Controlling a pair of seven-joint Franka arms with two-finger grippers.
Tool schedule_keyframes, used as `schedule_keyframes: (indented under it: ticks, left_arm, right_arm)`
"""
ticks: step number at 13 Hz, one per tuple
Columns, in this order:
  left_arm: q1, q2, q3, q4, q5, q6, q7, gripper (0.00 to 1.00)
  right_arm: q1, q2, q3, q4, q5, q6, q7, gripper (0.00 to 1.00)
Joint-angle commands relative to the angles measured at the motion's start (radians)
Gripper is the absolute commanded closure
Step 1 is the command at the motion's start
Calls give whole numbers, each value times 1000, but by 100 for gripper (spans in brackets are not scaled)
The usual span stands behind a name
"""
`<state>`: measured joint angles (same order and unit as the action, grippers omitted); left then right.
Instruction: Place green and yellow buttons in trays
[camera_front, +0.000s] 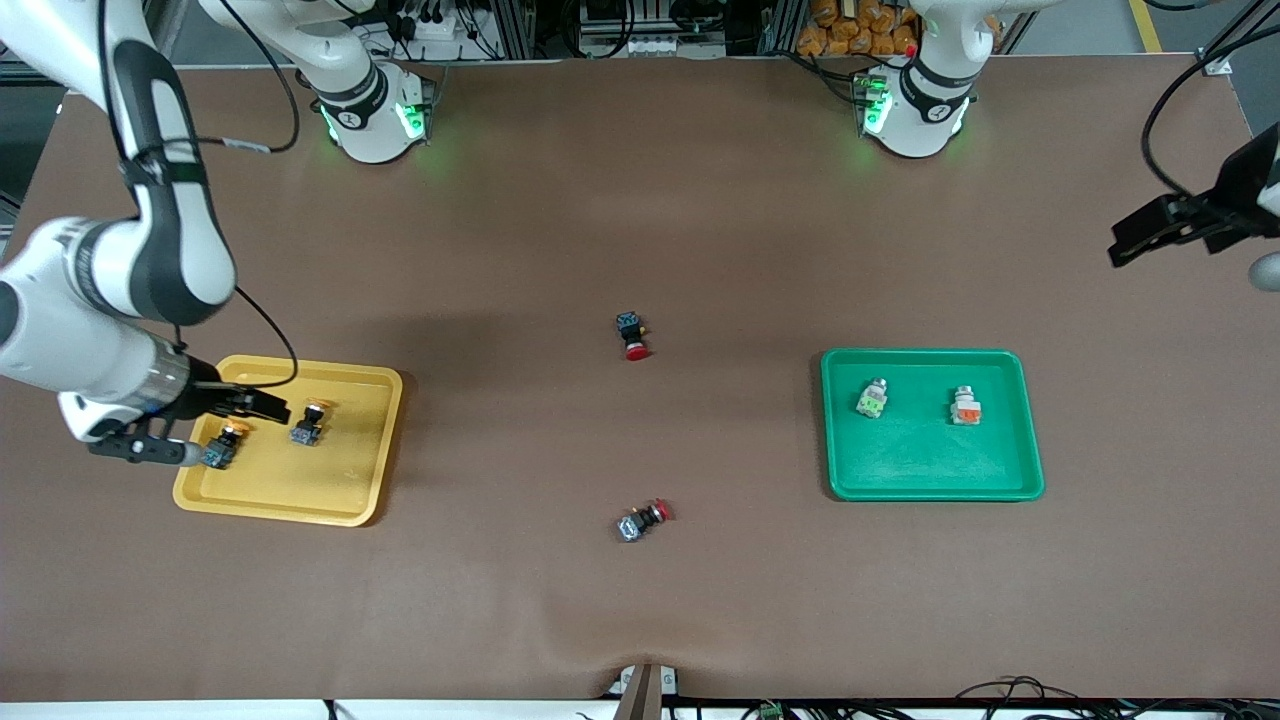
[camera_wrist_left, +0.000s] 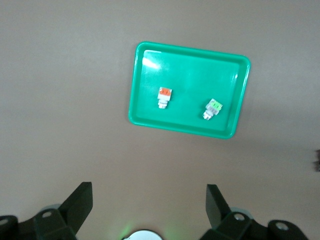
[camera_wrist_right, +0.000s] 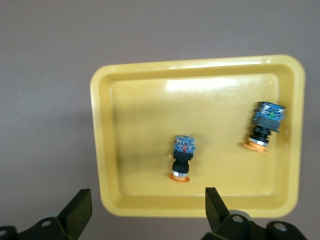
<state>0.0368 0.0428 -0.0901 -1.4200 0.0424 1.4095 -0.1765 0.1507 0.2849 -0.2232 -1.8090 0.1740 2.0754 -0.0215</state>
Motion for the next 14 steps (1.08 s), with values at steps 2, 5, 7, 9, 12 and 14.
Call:
schedule_keyframes:
  ticks: [2, 5, 7, 9, 12, 14]
  left_arm:
    - [-64, -127, 104, -137, -62, -6, 34, 0]
    - [-87, -205, 110, -210, -50, -3, 35, 0]
    - [-89, -225, 107, -223, -50, -4, 35, 0]
    - [-87, -216, 80, -206, -50, -32, 3, 0]
    - [-93, -219, 63, -209, -10, -46, -6, 0]
    - [-98, -230, 41, -214, 2, -40, -9, 0]
  right_arm:
    - [-189, -200, 197, -23, -134, -142, -15, 0]
    - [-194, -295, 194, -7, -148, -285, -23, 0]
    - [-195, -309, 193, 107, -149, -436, -31, 0]
    - [-203, -303, 196, 277, -168, -623, -26, 0]
    - [-198, -320, 197, 306, -172, -722, 5, 0]
    - [-204, -328, 197, 295, -171, -715, 25, 0]
